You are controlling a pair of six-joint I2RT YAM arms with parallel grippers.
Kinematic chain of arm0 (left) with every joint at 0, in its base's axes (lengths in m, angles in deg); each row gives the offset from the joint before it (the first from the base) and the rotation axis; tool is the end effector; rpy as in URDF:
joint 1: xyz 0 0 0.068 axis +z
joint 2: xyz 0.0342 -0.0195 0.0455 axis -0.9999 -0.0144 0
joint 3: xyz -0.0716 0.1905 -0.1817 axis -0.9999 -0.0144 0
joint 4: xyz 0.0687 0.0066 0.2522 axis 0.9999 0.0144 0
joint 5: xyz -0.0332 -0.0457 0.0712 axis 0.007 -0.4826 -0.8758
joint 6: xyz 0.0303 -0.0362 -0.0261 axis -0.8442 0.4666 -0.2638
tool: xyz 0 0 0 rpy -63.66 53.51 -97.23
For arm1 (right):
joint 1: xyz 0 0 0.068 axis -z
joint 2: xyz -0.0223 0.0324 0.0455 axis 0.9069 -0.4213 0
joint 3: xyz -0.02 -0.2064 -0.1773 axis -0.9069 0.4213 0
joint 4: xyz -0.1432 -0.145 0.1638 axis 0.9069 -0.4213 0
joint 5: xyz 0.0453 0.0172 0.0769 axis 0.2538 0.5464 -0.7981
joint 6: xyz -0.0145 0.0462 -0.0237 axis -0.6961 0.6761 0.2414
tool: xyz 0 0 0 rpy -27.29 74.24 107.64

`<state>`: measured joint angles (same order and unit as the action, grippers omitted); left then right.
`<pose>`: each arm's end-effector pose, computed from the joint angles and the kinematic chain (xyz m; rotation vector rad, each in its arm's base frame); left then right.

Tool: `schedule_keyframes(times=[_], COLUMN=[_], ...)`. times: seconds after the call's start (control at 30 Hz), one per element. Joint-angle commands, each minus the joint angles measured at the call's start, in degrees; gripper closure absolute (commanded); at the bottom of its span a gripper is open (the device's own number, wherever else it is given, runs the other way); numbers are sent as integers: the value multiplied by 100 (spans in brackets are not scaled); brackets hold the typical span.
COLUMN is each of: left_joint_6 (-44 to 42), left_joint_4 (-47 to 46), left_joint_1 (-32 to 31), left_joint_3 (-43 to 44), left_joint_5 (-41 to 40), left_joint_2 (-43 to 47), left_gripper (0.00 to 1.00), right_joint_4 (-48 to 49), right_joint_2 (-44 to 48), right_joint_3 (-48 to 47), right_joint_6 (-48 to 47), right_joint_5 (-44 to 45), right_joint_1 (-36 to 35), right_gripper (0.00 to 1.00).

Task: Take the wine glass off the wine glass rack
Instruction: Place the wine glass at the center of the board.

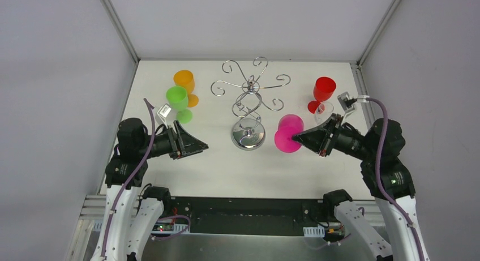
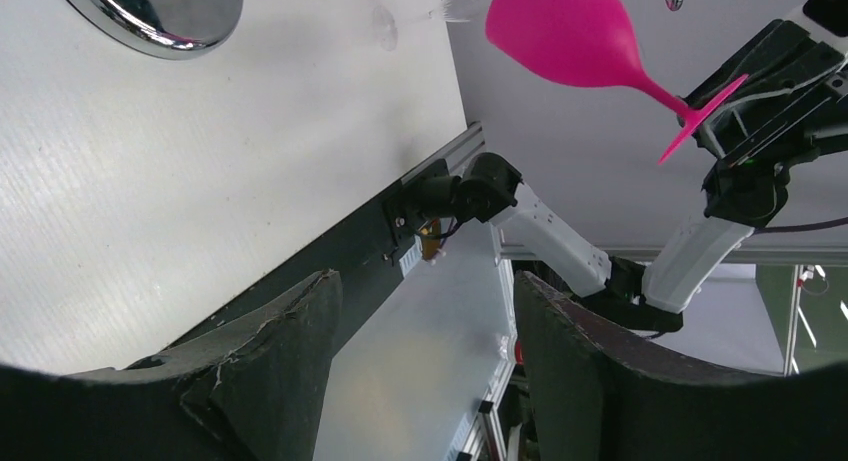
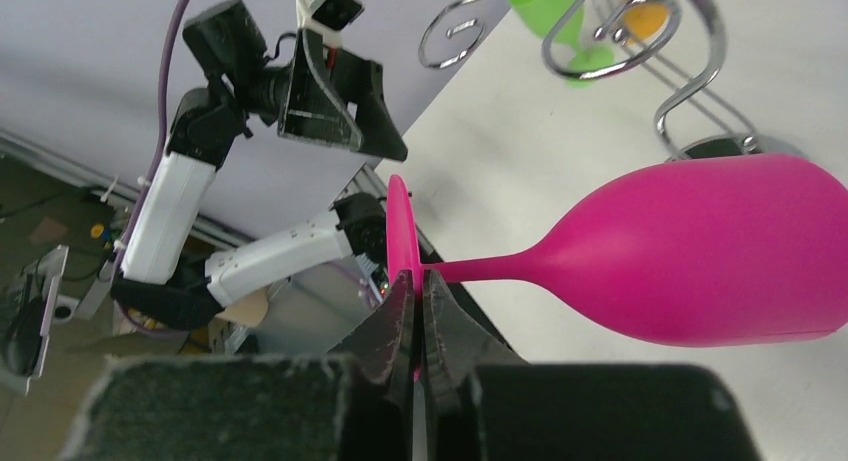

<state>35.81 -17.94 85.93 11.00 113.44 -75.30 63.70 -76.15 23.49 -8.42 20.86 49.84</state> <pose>0.1078 -0.0359 0.3389 0.0304 2.0053 -1.4722 0.0836 0.0491 0.4246 -0.6050 1.5486 1.0701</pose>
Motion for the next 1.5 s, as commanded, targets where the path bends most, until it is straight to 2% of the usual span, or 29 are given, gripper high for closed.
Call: schedule_keyframes(times=[0.0, 0.1, 0.23, 0.5, 0.77, 0.87, 0.97, 1.17, 1.47], left_joint_6=[217, 301, 386, 732, 958, 1299, 1665, 1872, 2325], left_joint_4=[-83, -82, -84, -170, -291, -653, -1158, -1616, -2343], left_joint_1=[61, 57, 59, 49, -53, -236, -750, -2404, -3010], left_joint_3=[-84, -237, -372, -717, -936, -1146, -1488, -1595, -1902], left_joint_5=[159, 200, 291, 469, 540, 456, 83, -1286, -1855], left_joint_2=[132, 184, 299, 607, 794, 853, 872, 648, 408], left_gripper=[35, 34, 34, 33, 33, 33, 33, 34, 36], right_joint_4=[-112, -86, -114, 176, 645, 987, 1264, 1534, 1938], right_joint_2=[15, -28, -184, -1024, -1654, -1752, -1831, -1983, -2339], right_joint_3=[95, 239, 367, 316, 246, 377, 513, 675, 887], right_joint_6=[-434, -507, -772, -1429, -2112, -2510, -2789, -3236, -4091], right_joint_5=[169, 611, 1638, 3711, 5007, 5403, 5614, 5923, 6746], right_joint_1=[-634, -1344, -2593, -5063, -6204, -6630, -6912, -7333, -8204], right_gripper=[100, 100, 100, 100, 100, 100, 100, 100, 100])
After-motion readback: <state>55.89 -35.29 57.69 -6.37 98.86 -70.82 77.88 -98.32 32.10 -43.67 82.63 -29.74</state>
